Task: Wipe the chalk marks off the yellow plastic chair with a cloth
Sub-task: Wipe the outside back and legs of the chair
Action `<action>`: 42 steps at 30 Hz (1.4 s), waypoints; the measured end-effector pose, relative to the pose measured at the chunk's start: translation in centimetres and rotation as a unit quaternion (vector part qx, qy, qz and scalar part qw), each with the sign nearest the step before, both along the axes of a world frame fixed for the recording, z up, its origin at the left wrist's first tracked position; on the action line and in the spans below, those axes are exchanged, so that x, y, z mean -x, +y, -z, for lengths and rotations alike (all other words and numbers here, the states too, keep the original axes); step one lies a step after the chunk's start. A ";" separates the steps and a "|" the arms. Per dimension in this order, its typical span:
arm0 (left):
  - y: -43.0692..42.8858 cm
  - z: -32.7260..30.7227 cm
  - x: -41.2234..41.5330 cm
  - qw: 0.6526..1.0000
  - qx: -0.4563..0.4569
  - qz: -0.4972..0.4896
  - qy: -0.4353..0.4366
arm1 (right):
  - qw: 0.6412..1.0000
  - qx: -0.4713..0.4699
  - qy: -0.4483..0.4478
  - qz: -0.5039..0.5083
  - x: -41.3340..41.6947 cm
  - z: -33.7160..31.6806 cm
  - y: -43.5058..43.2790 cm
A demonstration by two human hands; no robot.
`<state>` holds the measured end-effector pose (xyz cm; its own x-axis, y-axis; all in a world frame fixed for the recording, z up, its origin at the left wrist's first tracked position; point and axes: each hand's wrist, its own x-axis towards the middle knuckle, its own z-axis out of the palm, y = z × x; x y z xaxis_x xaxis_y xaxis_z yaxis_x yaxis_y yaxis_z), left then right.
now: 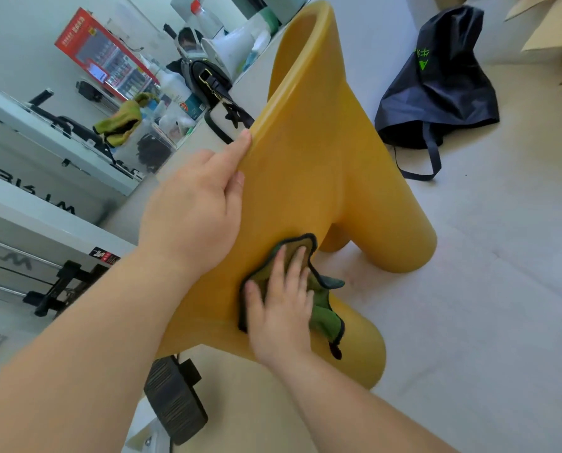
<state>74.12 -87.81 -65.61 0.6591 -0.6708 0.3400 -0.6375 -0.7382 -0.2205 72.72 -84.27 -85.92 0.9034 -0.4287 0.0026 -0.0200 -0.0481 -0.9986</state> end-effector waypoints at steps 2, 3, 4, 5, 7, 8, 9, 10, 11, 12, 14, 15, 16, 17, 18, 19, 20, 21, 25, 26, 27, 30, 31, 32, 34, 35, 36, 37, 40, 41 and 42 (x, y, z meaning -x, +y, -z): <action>0.9 0.3 0.9 1.000 -0.011 -0.014 -0.014 | 0.992 -0.068 0.095 -0.039 -0.7 2.2 -1.4; 1.6 0.2 1.5 1.000 -0.005 -0.020 -0.015 | 0.986 -0.092 0.125 -0.057 -0.7 2.9 -1.8; 2.6 0.1 1.9 1.000 0.005 -0.026 -0.013 | 0.983 -0.100 0.138 -0.067 -0.5 3.3 -1.9; 3.7 -0.2 2.4 0.999 0.015 -0.031 -0.009 | 0.984 -0.098 0.133 -0.070 -0.3 3.1 -1.9; 6.4 -0.3 2.8 0.999 0.035 -0.039 0.003 | 0.991 -0.089 0.083 -0.054 0.1 1.6 -1.5; 7.6 -0.1 3.0 0.998 0.046 -0.043 0.013 | 0.995 -0.080 0.039 -0.036 0.2 0.4 -1.1; 8.7 0.1 3.1 0.997 0.058 -0.046 0.021 | 0.997 -0.072 -0.012 -0.013 0.4 -1.0 -0.9; 9.5 0.4 3.1 0.996 0.068 -0.046 0.023 | 0.995 -0.073 -0.061 0.009 0.4 -2.4 -0.9; 10.0 0.7 3.1 0.996 0.078 -0.042 0.022 | 0.991 -0.078 -0.101 0.029 0.3 -3.6 -1.1; 10.3 0.9 3.0 0.995 0.090 -0.038 0.024 | 0.987 -0.079 -0.130 0.047 0.0 -4.6 -1.5; 10.5 1.0 2.8 0.993 0.107 -0.032 0.038 | 0.981 -0.056 -0.170 0.079 -0.9 -5.5 -2.6; 10.6 0.9 2.7 0.993 0.109 -0.030 0.044 | 0.977 -0.046 -0.189 0.092 -1.4 -5.5 -3.2; 10.6 0.9 2.6 0.992 0.111 -0.028 0.051 | 0.972 -0.041 -0.203 0.107 -2.0 -5.4 -3.8; 10.6 0.9 2.5 0.992 0.113 -0.027 0.056 | 0.969 -0.040 -0.212 0.123 -2.4 -5.0 -4.1; 10.6 0.9 2.5 0.991 0.116 -0.026 0.056 | 0.968 -0.047 -0.209 0.134 -2.8 -4.4 -4.1; 10.6 1.0 2.5 0.991 0.119 -0.027 0.051 | 0.970 -0.064 -0.192 0.136 -3.0 -3.7 -3.7; 10.6 1.0 2.6 0.991 0.120 -0.028 0.044 | 0.975 -0.085 -0.160 0.129 -3.0 -3.0 -3.0; 10.6 1.1 2.7 0.992 0.120 -0.031 0.036 | 0.982 -0.091 -0.112 0.118 -2.7 -2.1 -2.2; 10.8 1.4 2.8 0.993 0.115 -0.031 0.023 | 0.996 -0.023 0.002 0.085 -0.5 -0.4 0.8; 10.9 1.4 2.7 0.993 0.115 -0.027 0.022 | 0.997 -0.010 -0.007 0.074 0.1 -0.6 1.4; 10.9 1.3 2.7 0.993 0.116 -0.025 0.021 | 0.998 0.011 -0.024 0.057 0.8 -1.1 2.1; 11.0 1.3 2.7 0.992 0.124 -0.025 0.023 | 0.992 0.096 -0.080 0.006 2.5 -2.0 3.6; 11.0 1.3 2.6 0.992 0.124 -0.027 0.023 | 0.989 0.114 -0.093 0.002 2.5 -1.9 3.5; 10.9 1.3 2.6 0.992 0.123 -0.027 0.021 | 0.986 0.130 -0.105 0.005 2.2 -1.4 3.1; 10.9 1.4 2.6 0.992 0.122 -0.023 0.020 | 0.979 0.160 -0.126 0.013 1.2 0.1 1.6; 10.9 1.4 2.5 0.992 0.123 -0.021 0.019 | 0.978 0.164 -0.127 0.012 0.6 1.1 0.8; 10.9 1.5 2.5 0.992 0.124 -0.020 0.017 | 0.981 0.154 -0.117 0.013 0.2 2.2 0.2; 10.9 1.6 2.5 0.992 0.124 -0.019 0.013 | 0.986 0.134 -0.098 0.017 -0.2 3.3 -0.1; 10.8 1.8 2.5 0.994 0.109 -0.018 -0.020 | 0.998 0.044 0.006 0.039 -0.2 5.8 0.0; 10.7 1.8 2.5 0.994 0.100 -0.020 -0.031 | 0.998 0.016 0.039 0.043 0.0 6.3 0.1; 10.7 1.8 2.5 0.995 0.094 -0.022 -0.035 | 0.997 -0.005 0.061 0.043 0.1 6.5 0.3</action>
